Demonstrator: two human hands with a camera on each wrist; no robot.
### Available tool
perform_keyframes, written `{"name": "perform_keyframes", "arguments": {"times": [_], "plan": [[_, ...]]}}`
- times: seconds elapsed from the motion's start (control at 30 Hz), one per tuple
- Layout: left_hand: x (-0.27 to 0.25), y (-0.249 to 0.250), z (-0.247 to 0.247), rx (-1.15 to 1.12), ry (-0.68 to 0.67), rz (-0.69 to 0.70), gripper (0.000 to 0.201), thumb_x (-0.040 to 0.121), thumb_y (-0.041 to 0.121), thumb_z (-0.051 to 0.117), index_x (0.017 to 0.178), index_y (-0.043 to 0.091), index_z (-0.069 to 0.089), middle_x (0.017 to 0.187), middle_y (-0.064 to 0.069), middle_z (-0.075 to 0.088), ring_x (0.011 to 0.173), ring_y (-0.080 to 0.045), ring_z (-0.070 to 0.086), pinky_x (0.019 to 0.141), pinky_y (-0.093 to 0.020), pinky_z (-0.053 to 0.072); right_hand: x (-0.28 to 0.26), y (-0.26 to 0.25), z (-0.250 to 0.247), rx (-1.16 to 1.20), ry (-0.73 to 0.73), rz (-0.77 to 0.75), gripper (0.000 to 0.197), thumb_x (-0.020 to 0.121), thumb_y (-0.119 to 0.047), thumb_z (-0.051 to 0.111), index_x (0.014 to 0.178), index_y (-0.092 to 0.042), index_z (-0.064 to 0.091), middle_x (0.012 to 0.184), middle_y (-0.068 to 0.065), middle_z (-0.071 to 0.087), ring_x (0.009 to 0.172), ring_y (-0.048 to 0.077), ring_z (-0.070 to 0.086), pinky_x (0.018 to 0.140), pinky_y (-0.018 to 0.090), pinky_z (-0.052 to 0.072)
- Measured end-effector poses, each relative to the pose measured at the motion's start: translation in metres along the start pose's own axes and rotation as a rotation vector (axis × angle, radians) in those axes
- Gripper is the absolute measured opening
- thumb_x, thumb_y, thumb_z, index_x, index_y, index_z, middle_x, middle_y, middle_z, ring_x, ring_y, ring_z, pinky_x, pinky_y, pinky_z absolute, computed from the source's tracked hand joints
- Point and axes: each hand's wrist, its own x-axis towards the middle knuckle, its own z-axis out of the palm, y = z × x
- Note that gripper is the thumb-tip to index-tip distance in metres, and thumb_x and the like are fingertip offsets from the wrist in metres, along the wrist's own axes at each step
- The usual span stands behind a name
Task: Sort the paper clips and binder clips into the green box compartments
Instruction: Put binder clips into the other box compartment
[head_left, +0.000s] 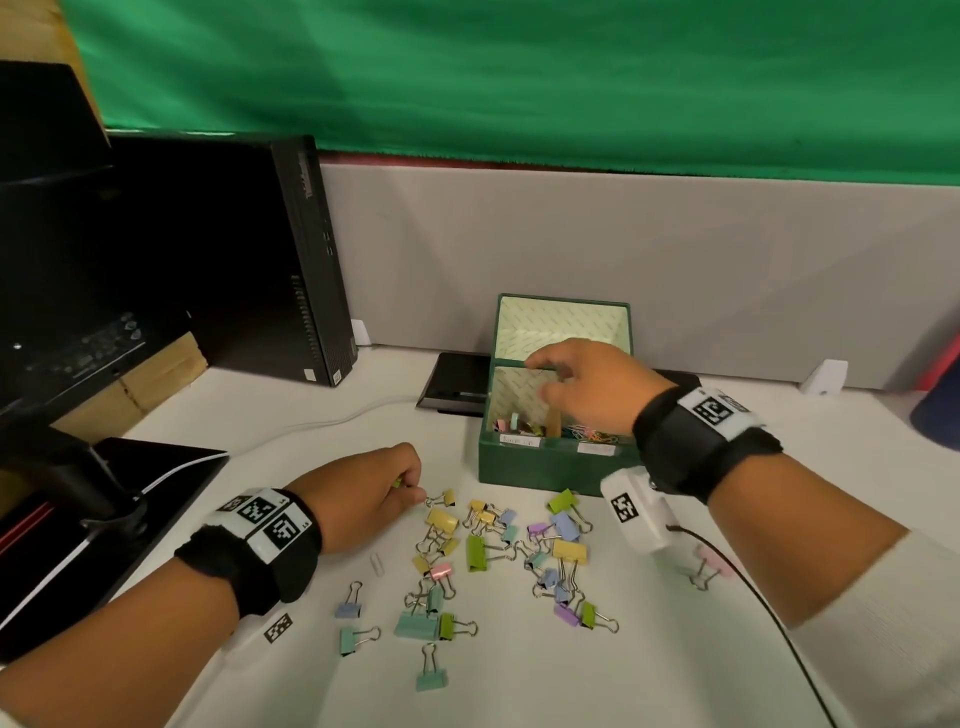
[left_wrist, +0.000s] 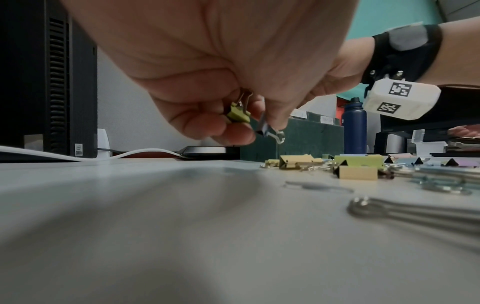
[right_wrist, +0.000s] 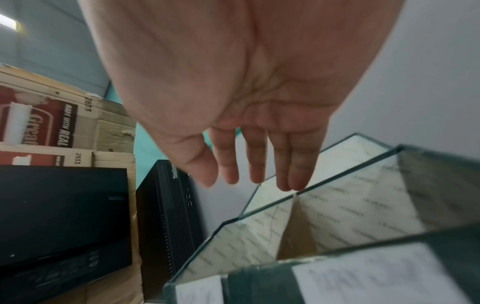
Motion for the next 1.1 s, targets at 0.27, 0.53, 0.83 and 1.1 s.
{"name": "perform_keyframes", "arguments": {"times": [0.27,0.53,0.83,1.1], "plan": [[0.016,0.038,-0.029,-0.022,0.134,0.089,0.012,0.101,0.044,0.045,0.095,0.034,0.045,0.081,0.008,0.056,0.069,-0.010,0.055,0.062,-0.028,0.047,-0.104,0.067,0.009,-0.138,-0.032,0.009,0.013,0.097,-0.030,0.056,0.103,-0.034,0.066,0.098,-0.018,0.061,0.089,0.005,0.059,0.079,0.018,0.050],[0.092,0.099,-0.049,-0.006,0.128,0.119,0.023,0.101,0.041,0.046,0.119,0.027,0.051,0.104,-0.001,0.066,0.084,-0.017,0.063,0.072,-0.031,0.052,-0.113,0.072,0.043,-0.260,-0.154,0.028,0.021,0.096,-0.030,0.053,0.112,-0.034,0.064,0.110,-0.011,0.060,0.097,0.011,0.059,0.090,0.027,0.051],[0.052,0.066,-0.043,0.005,0.311,0.231,0.009,0.096,0.032,0.057,0.100,0.034,0.065,0.083,0.014,0.057,0.071,-0.005,0.053,0.065,-0.025,0.044,-0.094,0.048,0.059,-0.146,-0.100,-0.059,0.018,0.095,-0.026,0.054,0.106,-0.031,0.067,0.102,-0.010,0.063,0.084,0.010,0.059,0.078,0.025,0.053],[0.039,0.031,-0.011,0.122,-0.154,0.036,0.029,0.088,0.050,0.065,0.113,0.036,0.070,0.101,0.014,0.063,0.091,-0.008,0.058,0.084,-0.027,0.049,-0.070,0.014,0.078,-0.219,-0.172,-0.067,0.027,0.093,-0.040,0.058,0.118,-0.033,0.063,0.112,-0.010,0.063,0.098,0.015,0.059,0.086,0.030,0.051]]}}
